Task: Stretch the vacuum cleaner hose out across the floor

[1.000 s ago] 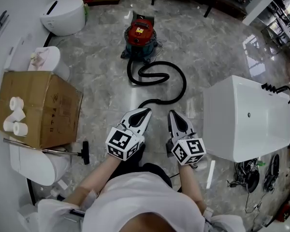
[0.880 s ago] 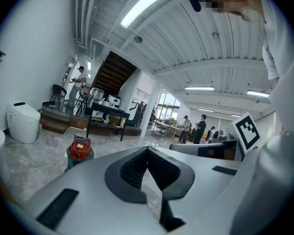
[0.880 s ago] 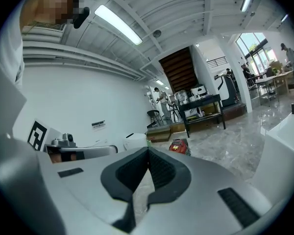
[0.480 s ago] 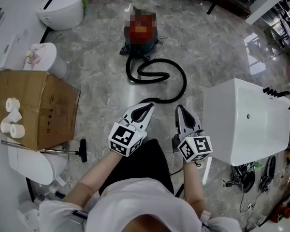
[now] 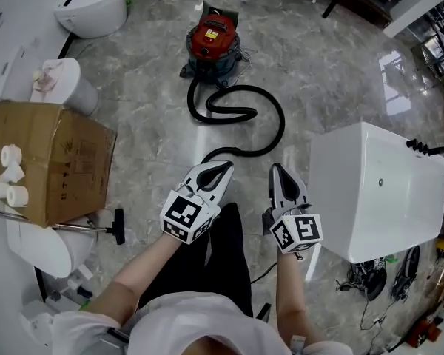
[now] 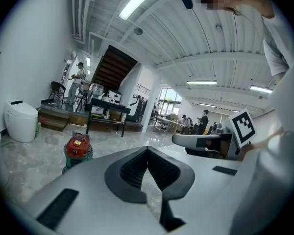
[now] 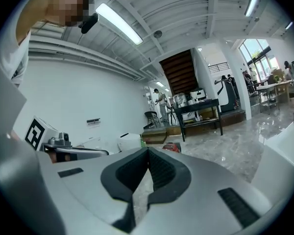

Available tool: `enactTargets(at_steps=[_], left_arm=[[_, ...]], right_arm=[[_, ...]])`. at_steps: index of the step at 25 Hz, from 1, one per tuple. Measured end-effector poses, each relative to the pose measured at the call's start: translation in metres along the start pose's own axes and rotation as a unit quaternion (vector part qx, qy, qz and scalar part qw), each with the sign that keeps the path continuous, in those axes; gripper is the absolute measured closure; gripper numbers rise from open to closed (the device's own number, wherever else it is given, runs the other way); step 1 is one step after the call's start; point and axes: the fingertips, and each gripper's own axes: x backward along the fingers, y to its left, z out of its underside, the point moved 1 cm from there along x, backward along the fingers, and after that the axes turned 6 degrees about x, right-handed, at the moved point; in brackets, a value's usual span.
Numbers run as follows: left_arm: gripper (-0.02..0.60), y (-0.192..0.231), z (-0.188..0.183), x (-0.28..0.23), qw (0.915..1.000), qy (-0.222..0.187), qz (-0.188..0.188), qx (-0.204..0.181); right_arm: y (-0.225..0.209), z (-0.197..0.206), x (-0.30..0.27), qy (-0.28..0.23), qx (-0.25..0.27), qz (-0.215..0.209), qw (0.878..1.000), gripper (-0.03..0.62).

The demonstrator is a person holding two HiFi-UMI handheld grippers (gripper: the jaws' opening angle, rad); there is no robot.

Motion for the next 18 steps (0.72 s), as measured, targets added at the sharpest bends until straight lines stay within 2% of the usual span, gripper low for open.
enactTargets(at_steps=[10, 18], left_arm=[[0.581, -0.015, 0.052, -0.067, 0.9993, 0.005, 0.035, -0.014], [0.581, 0.028, 0.129, -0.103, 0.9996, 0.015, 0.023, -0.006]], right_arm=[[-0.057, 0.046, -0.02, -0.019, 0.002, -0.004, 1.0, 0.582], [-0.08, 0.127, -0.053, -0.011, -0.002, -0.02, 1.0, 0.582]])
